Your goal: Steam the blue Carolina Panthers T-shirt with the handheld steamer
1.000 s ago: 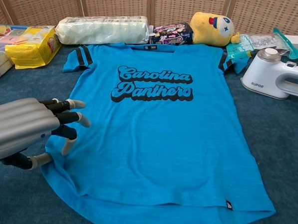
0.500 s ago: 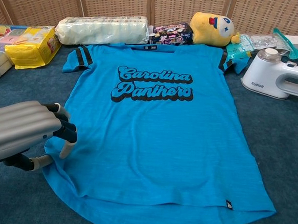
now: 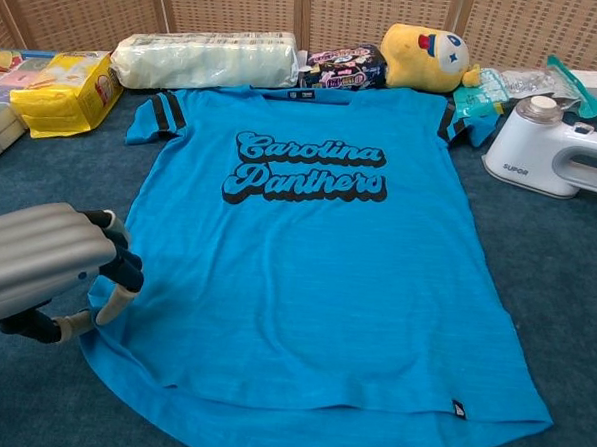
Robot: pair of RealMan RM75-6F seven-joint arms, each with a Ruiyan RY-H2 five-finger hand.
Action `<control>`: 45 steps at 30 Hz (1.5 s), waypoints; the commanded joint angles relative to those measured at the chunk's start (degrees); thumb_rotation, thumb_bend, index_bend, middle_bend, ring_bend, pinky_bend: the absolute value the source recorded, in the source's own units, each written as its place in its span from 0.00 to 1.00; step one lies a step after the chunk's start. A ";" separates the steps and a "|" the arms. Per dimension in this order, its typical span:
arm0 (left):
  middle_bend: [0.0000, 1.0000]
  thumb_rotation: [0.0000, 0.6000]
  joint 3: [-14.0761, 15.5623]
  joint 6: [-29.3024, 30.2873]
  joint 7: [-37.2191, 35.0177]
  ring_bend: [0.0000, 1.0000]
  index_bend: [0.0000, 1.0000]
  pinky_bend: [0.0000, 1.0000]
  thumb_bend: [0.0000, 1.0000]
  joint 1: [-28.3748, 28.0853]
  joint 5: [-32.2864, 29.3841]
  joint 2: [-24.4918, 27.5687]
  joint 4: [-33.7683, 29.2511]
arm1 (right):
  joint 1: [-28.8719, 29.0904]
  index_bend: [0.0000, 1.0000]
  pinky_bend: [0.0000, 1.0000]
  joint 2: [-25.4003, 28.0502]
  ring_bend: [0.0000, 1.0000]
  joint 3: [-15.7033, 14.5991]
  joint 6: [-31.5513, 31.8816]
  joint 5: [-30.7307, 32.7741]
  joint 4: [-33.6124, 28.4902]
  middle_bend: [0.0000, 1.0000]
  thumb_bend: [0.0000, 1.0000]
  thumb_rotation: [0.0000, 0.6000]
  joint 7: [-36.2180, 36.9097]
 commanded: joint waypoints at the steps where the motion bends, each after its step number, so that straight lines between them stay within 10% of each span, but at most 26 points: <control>1: 0.52 1.00 0.34 -1.41 1.89 0.40 0.64 0.23 0.42 -0.28 -1.05 0.28 -0.60 | -0.05 0.55 0.43 0.07 0.47 -0.01 0.06 0.02 -0.02 0.48 0.31 1.00 0.02; 23: 0.52 1.00 0.69 0.23 2.84 0.39 0.64 0.41 0.56 0.04 -1.29 1.87 -3.98 | 1.81 0.55 0.46 1.19 0.47 0.52 -2.05 -0.38 -2.16 0.48 0.31 1.00 -0.98; 45: 0.52 1.00 0.04 2.45 0.88 0.39 0.64 0.41 0.55 1.67 -2.55 1.80 -4.74 | 19.54 0.37 0.43 -0.77 0.41 6.76 -23.12 8.94 -4.59 0.42 0.29 1.00 -8.45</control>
